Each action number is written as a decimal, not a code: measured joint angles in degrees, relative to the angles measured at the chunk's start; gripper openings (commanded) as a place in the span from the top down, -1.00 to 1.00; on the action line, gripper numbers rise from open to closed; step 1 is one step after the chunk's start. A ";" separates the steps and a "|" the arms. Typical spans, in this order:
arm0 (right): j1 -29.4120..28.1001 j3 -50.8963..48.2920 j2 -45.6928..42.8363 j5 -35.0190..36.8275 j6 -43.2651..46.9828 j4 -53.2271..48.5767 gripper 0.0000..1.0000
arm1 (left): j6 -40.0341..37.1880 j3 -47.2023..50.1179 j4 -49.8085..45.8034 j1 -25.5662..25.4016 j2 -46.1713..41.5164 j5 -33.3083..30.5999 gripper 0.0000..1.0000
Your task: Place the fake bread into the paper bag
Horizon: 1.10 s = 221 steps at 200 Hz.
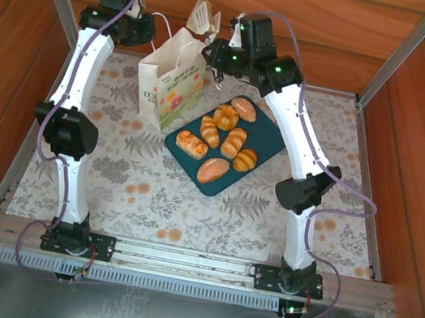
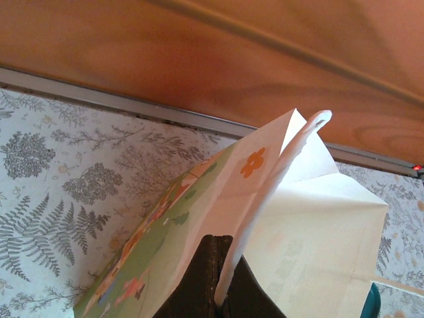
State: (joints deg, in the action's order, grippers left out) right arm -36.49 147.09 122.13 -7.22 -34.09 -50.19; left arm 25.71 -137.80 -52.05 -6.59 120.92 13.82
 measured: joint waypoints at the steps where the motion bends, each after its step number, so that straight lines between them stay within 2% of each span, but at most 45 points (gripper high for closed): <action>1: -0.02 0.00 0.02 -0.07 -0.02 0.02 0.37 | 0.00 0.00 0.00 0.00 0.00 0.00 1.00; 56: -1.01 0.00 1.90 -1.70 -0.13 -0.17 0.28 | 0.09 0.00 0.00 0.00 0.00 0.00 1.00; 121: -1.05 -0.13 2.54 -2.10 -1.01 -0.31 -0.10 | 0.07 0.00 0.00 0.11 0.00 0.00 1.00; 221: 0.22 -0.11 2.34 -2.10 -2.08 -0.09 -0.04 | 0.31 1.22 -0.04 1.20 -0.94 -0.07 1.00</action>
State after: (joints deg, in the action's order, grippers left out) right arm -36.27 146.98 124.46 -9.32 -36.16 -50.28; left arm 26.02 -136.57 -52.10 -5.39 119.98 13.76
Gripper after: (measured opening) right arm 0.522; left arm 0.044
